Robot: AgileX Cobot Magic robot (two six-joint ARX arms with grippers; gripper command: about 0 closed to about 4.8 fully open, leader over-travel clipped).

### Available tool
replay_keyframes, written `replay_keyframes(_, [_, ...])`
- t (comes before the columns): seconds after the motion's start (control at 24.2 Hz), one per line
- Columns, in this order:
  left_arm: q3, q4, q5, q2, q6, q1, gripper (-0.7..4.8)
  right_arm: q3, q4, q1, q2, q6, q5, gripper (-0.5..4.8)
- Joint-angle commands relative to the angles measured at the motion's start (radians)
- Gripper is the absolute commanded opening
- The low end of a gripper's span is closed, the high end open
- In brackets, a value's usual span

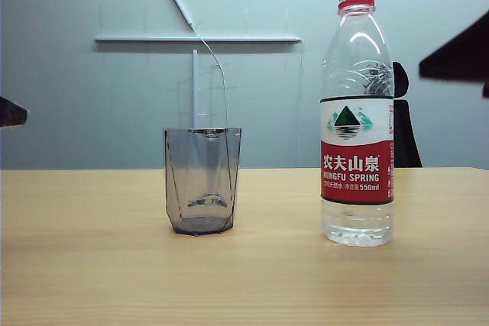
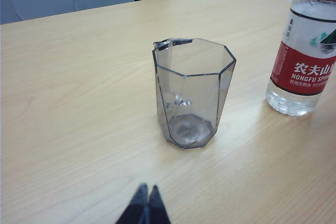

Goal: Pick up the mineral water bottle on the table and pour water into the mug until it's half full.

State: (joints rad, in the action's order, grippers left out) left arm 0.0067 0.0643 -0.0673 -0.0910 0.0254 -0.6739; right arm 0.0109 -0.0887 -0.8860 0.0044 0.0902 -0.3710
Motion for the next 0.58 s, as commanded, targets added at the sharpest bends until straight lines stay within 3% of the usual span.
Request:
replay_keyframes(0.04, [0.002, -0.012, 0.001, -0.001, -0.003, 0.0, -0.02, -0.01, 0.01, -0.082, 0.013, -0.013, -0.112, 4.79])
replay_keyframes(0.12, [0.002, -0.012, 0.001, -0.001, -0.003, 0.0, -0.02, -0.01, 0.051, -0.08, 0.037, -0.018, -0.132, 4.79])
replay_keyframes(0.29, [0.002, -0.012, 0.001, -0.001, -0.003, 0.0, -0.02, -0.008, 0.181, -0.019, 0.142, -0.017, -0.048, 4.79])
replay_keyframes(0.58, [0.002, -0.012, 0.001, -0.001, -0.003, 0.0, -0.02, -0.006, 0.527, 0.023, 0.554, -0.016, -0.011, 4.79])
